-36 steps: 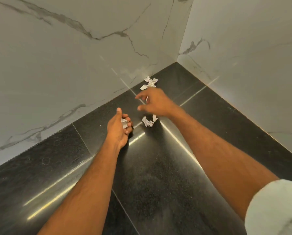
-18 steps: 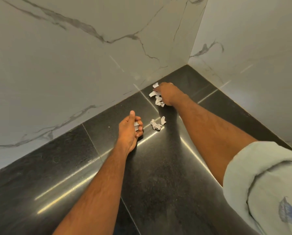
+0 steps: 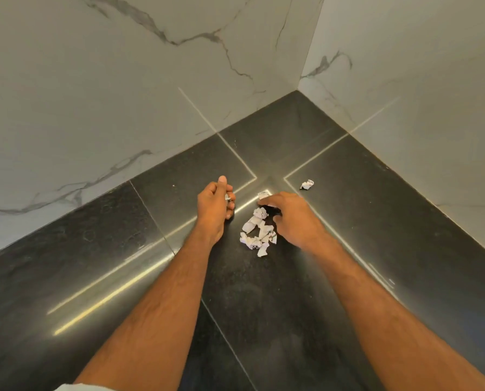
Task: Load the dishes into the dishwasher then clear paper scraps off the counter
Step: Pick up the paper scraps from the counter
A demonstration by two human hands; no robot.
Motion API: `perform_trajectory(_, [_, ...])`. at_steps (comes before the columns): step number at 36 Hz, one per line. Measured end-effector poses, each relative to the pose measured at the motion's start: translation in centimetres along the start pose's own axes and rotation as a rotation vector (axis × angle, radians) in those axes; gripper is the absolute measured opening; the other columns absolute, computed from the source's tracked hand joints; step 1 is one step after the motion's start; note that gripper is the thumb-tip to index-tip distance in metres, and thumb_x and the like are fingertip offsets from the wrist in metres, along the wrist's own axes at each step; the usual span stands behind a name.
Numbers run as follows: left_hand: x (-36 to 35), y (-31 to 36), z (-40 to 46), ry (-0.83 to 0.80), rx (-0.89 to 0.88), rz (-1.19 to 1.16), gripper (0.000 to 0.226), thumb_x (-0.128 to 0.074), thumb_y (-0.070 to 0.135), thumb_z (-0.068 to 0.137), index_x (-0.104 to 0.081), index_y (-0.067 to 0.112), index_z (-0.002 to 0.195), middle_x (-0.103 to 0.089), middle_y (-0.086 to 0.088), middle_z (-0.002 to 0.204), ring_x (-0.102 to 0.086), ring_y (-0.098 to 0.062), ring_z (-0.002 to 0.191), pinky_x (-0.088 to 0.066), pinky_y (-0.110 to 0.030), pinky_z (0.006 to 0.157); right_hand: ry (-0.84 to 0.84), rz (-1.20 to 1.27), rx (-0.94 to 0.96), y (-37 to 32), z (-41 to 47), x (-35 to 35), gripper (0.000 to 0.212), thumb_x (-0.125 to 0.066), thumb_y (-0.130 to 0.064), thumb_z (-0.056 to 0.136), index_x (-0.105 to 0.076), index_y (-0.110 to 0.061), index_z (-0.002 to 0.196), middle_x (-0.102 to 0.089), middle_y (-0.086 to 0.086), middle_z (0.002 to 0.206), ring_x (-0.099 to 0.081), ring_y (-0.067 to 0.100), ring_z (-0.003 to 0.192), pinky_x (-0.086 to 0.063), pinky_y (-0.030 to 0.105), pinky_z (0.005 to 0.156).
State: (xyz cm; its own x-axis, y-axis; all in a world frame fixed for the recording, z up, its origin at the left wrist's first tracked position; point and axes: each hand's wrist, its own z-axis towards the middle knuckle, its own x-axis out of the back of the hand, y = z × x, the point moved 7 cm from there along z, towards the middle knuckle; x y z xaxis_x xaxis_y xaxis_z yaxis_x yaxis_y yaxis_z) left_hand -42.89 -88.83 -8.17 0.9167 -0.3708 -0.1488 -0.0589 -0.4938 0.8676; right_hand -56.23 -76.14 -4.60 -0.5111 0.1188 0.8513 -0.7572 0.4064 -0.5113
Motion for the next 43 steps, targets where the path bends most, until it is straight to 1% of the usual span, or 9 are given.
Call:
perform_trajectory(9, [1.8,-3.6,-7.3,-0.067,0.149,-0.343,0.057,-0.042,0.062,0.098,-0.062,0.01,0.088,-0.058,-0.008,0.073,-0.053,-0.016,0.058,-0.036,-0.028,0.051,0.139,0.303,-0.044,-4.9,-5.5,0.8,0.029,-0.056,-0.015,0.099,-0.068,-0.036,0.113,-0.069,-0.006,0.087,-0.059,0.003,0.068,-0.047,0.025,0.065])
perform_trajectory(13, [1.5,-4.5,-10.1,-0.145,0.157,-0.358,0.058,-0.052,0.064,0.092,-0.068,0.008,0.094,-0.07,-0.016,0.095,-0.07,-0.029,0.09,-0.056,-0.041,0.083,-0.035,0.347,0.04,-9.4,-8.1,-2.4,0.041,-0.068,-0.014,0.091,-0.052,-0.043,0.115,-0.069,-0.009,0.092,-0.063,0.004,0.078,-0.048,0.015,0.067])
perform_trajectory(16, [1.5,-4.8,-12.0,-0.165,0.133,-0.232,0.045,-0.059,0.051,0.095,-0.069,0.007,0.094,-0.068,-0.017,0.101,-0.067,-0.03,0.101,-0.053,-0.044,0.095,-0.011,0.269,0.06,-10.3,-8.9,-3.5,0.029,-0.072,-0.006,0.082,-0.067,-0.02,0.107,-0.069,-0.005,0.091,-0.062,0.008,0.08,-0.051,0.022,0.072])
perform_trajectory(20, [3.1,-4.5,-12.8,-0.04,0.152,-0.229,0.031,-0.056,0.035,0.101,-0.065,0.007,0.088,-0.069,-0.014,0.082,-0.068,-0.024,0.074,-0.058,-0.032,0.065,-0.134,0.366,0.066,-10.0,-9.1,-3.9,0.023,-0.081,-0.012,0.076,-0.078,-0.02,0.096,-0.065,-0.002,0.093,-0.061,0.004,0.074,-0.05,0.02,0.072])
perform_trajectory(23, [4.4,-4.3,-12.7,0.053,0.175,-0.298,0.029,-0.057,0.031,0.101,-0.058,0.008,0.084,-0.054,-0.008,0.067,-0.05,-0.012,0.048,-0.035,-0.02,0.038,-0.032,0.451,-0.009,-8.5,-7.9,-1.5,0.019,-0.086,-0.023,0.075,-0.078,-0.025,0.092,-0.067,-0.001,0.085,-0.055,-0.001,0.062,-0.044,0.016,0.063])
perform_trajectory(26, [5.1,-4.2,-12.6,0.086,0.188,-0.343,0.028,-0.058,0.03,0.101,-0.056,0.007,0.085,-0.051,-0.005,0.068,-0.048,-0.01,0.051,-0.026,-0.018,0.035,0.174,0.293,-0.121,-6.1,-5.5,0.6,0.024,-0.081,-0.025,0.079,-0.075,-0.023,0.102,-0.06,-0.003,0.096,-0.06,0.009,0.08,-0.043,0.021,0.076])
perform_trajectory(31, [5.1,-4.2,-12.7,0.081,0.249,-0.307,0.038,-0.056,0.041,0.1,-0.059,0.006,0.087,-0.055,-0.005,0.067,-0.052,-0.013,0.054,-0.034,-0.019,0.038,0.048,-0.015,-0.144,-5.2,-1.8,-0.4,0.047,-0.068,-0.031,0.089,-0.058,-0.027,0.135,-0.058,0.013,0.125,-0.055,0.033,0.118,-0.047,0.041,0.101])
perform_trajectory(38, [3.3,-4.1,-12.4,0.026,0.273,-0.276,0.052,-0.046,0.053,0.102,-0.061,0.006,0.086,-0.056,-0.005,0.065,-0.052,-0.015,0.055,-0.039,-0.021,0.04,0.05,-0.373,0.053,-6.0,-1.7,-1.8,0.02,-0.061,-0.013,0.092,-0.074,-0.016,0.107,-0.066,0.011,0.102,-0.061,0.032,0.101,-0.055,0.039,0.081])
perform_trajectory(43, [2.8,-4.1,-12.3,0.004,0.293,-0.306,0.059,-0.036,0.055,0.104,-0.061,0.004,0.088,-0.055,-0.007,0.068,-0.052,-0.015,0.055,-0.04,-0.021,0.042,0.209,-0.112,0.024,-5.9,-3.2,-0.7,0.018,-0.059,-0.009,0.093,-0.075,-0.012,0.101,-0.064,0.011,0.096,-0.059,0.029,0.094,-0.05,0.038,0.077])
